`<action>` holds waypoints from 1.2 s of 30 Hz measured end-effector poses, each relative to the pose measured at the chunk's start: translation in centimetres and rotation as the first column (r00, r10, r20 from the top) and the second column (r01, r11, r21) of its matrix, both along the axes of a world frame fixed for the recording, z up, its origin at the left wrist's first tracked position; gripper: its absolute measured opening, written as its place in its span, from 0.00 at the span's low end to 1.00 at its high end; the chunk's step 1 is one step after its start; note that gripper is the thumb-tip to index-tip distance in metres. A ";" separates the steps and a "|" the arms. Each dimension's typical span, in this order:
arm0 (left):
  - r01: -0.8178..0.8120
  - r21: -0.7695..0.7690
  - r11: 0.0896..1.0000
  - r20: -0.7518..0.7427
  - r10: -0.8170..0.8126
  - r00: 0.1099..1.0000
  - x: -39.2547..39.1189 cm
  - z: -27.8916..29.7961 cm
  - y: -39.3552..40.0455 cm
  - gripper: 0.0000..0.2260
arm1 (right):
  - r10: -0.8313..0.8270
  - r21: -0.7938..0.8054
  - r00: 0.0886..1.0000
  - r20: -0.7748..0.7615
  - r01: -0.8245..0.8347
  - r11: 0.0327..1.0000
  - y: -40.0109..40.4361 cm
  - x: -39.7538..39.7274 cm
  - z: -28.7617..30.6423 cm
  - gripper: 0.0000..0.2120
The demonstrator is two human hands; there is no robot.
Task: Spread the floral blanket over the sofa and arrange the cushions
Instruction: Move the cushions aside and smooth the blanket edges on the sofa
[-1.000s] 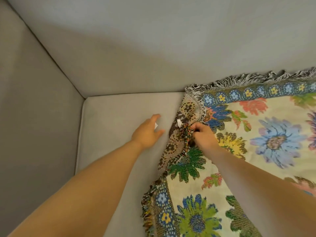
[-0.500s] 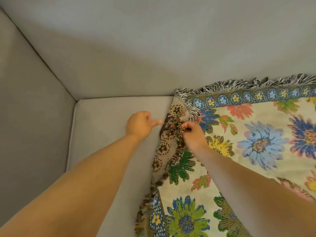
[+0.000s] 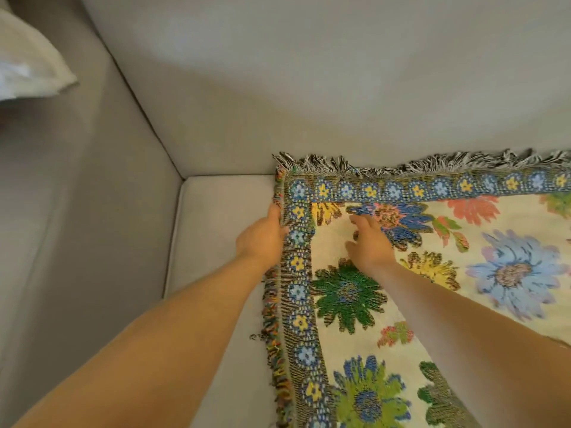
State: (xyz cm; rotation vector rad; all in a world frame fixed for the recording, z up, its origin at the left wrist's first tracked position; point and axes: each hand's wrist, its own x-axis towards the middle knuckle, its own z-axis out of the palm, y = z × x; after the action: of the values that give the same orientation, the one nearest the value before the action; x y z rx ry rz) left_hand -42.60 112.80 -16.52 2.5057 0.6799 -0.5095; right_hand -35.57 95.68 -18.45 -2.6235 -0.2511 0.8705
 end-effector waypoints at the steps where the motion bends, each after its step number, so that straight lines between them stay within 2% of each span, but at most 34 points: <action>1: 0.009 0.016 1.000 -0.070 -0.008 0.998 -0.4 -0.8 -0.6 0.19 | 0.016 -0.038 1.000 0.000 -0.016 0.999 -0.4 0.2 -0.3 0.29; 2: -0.012 0.018 1.000 -0.125 0.015 0.992 -0.7 -1.5 -1.0 0.22 | 0.026 -0.071 1.000 -0.007 -0.027 0.997 -0.5 0.4 -0.5 0.30; 4: -0.041 0.029 0.999 -0.173 0.046 0.984 -1.1 -2.7 -1.5 0.20 | 0.052 -0.126 0.999 0.008 -0.050 0.991 -0.4 0.8 -1.0 0.30; 7: 0.030 0.083 0.996 -0.169 -0.016 0.985 -0.9 -3.5 -1.8 0.11 | 0.087 -0.186 0.992 0.090 -0.069 0.980 0.5 1.2 -1.5 0.20; 9: 0.032 0.112 0.993 -0.155 -0.014 0.988 -0.7 -3.4 -1.3 0.10 | 0.146 -0.273 0.982 0.123 -0.109 0.956 1.3 1.4 -1.7 0.15; 11: -0.023 0.143 0.989 -0.157 0.046 0.987 -0.9 -3.0 0.2 0.11 | 0.164 -0.296 0.979 0.121 -0.122 0.947 2.6 1.5 -1.8 0.15; 13: -0.067 0.195 0.979 -0.148 0.097 0.984 -1.4 -2.3 2.3 0.12 | 0.151 -0.186 0.983 0.109 -0.129 0.974 4.6 1.4 -1.7 0.17; 15: -0.139 0.243 0.960 -0.127 0.174 0.977 -2.1 -1.6 4.6 0.12 | 0.133 0.029 0.988 0.079 -0.135 0.990 6.9 1.1 -1.0 0.16; 17: -0.203 0.278 0.939 -0.155 0.252 0.955 -2.9 -1.2 6.6 0.14 | 0.170 0.207 0.985 0.010 -0.168 0.964 8.3 0.6 -0.1 0.18; 19: -0.257 0.274 0.927 -0.215 0.320 0.923 -3.7 -0.9 8.0 0.17 | 0.204 0.245 0.979 -0.019 -0.193 0.950 8.5 0.3 0.4 0.23; 21: -0.297 0.224 0.928 -0.226 0.346 0.911 -3.6 -0.8 8.4 0.24 | 0.167 0.198 0.986 0.009 -0.166 0.966 7.3 0.4 0.2 0.25; 23: -0.302 0.153 0.941 -0.158 0.325 0.933 -2.6 -1.0 7.7 0.28 | 0.105 0.122 0.993 0.051 -0.110 0.986 5.3 0.9 -0.4 0.26; 26: -0.297 0.077 0.952 -0.104 0.304 0.947 -0.7 -2.3 6.7 0.26 | 0.029 0.045 0.998 0.056 -0.032 0.998 3.5 2.0 -1.0 0.29; 30: -0.313 0.148 0.938 -0.118 0.331 0.936 0.0 -4.0 6.4 0.20 | 0.102 -0.089 0.992 0.068 -0.096 0.991 4.1 3.2 -1.8 0.31; 32: -0.282 0.168 0.945 -0.069 0.297 0.953 -0.2 -4.7 6.5 0.17 | 0.106 -0.152 0.989 0.100 -0.090 0.984 4.8 3.6 -2.4 0.28; 34: -0.299 0.183 0.937 0.003 0.304 0.953 -0.6 -4.9 7.4 0.14 | 0.140 -0.187 0.983 0.116 -0.117 0.975 5.6 3.8 -2.5 0.19; 36: -0.333 0.226 0.916 0.038 0.333 0.942 -0.9 -4.5 9.0 0.13 | 0.214 -0.163 0.967 0.137 -0.191 0.968 6.7 3.7 -2.2 0.13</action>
State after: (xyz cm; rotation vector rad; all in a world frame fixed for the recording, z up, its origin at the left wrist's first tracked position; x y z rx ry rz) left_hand -43.53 121.82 -20.98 2.5182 1.2007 -0.3209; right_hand -31.85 102.42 -20.63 -2.8468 -0.5231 0.7773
